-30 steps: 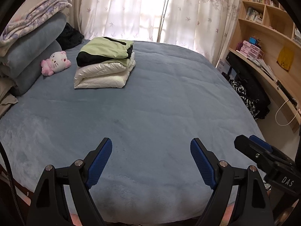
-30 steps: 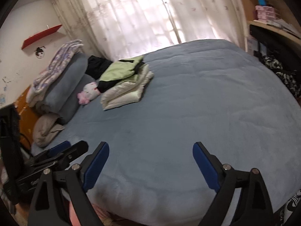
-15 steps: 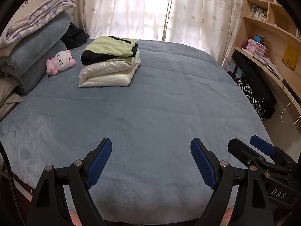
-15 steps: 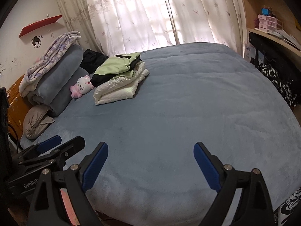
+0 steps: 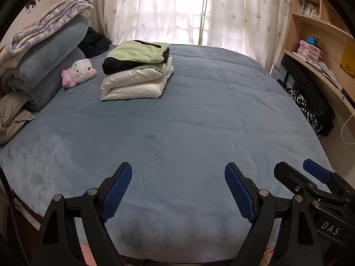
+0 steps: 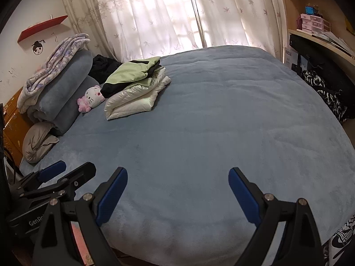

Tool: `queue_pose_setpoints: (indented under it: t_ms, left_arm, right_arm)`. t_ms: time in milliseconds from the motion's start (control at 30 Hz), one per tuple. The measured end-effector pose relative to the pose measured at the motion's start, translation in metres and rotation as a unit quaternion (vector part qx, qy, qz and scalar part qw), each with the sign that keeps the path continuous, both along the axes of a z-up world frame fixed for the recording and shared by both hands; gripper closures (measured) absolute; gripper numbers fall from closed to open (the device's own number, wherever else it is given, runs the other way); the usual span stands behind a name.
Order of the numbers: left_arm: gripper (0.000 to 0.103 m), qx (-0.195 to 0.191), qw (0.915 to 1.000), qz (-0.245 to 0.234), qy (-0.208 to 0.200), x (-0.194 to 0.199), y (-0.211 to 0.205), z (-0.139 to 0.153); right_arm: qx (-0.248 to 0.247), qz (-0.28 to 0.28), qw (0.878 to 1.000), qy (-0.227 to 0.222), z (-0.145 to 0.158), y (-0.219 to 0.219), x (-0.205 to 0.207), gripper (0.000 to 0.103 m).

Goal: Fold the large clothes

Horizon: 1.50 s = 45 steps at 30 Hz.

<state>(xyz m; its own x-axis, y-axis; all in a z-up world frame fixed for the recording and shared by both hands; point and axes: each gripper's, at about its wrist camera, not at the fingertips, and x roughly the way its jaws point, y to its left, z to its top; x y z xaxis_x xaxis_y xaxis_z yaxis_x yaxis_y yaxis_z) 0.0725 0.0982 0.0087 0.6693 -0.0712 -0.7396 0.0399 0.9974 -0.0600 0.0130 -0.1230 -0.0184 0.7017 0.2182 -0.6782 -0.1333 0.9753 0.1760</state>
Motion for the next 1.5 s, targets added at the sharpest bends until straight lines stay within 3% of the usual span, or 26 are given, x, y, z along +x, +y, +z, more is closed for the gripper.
queue_pose_setpoints:
  t_ms: [600,1500]
  left_arm:
    - [0.019,0.021,0.9997,0.006,0.006,-0.002,-0.004,-0.008]
    - [0.024,0.013,0.9995,0.007,0.027,-0.001,0.0,-0.014]
  right_arm:
    - [-0.008,-0.007,1.0,0.012,-0.009,0.001,0.0,0.01]
    - [-0.017,-0.009,1.0,0.019,-0.016,0.005,-0.004,0.01]
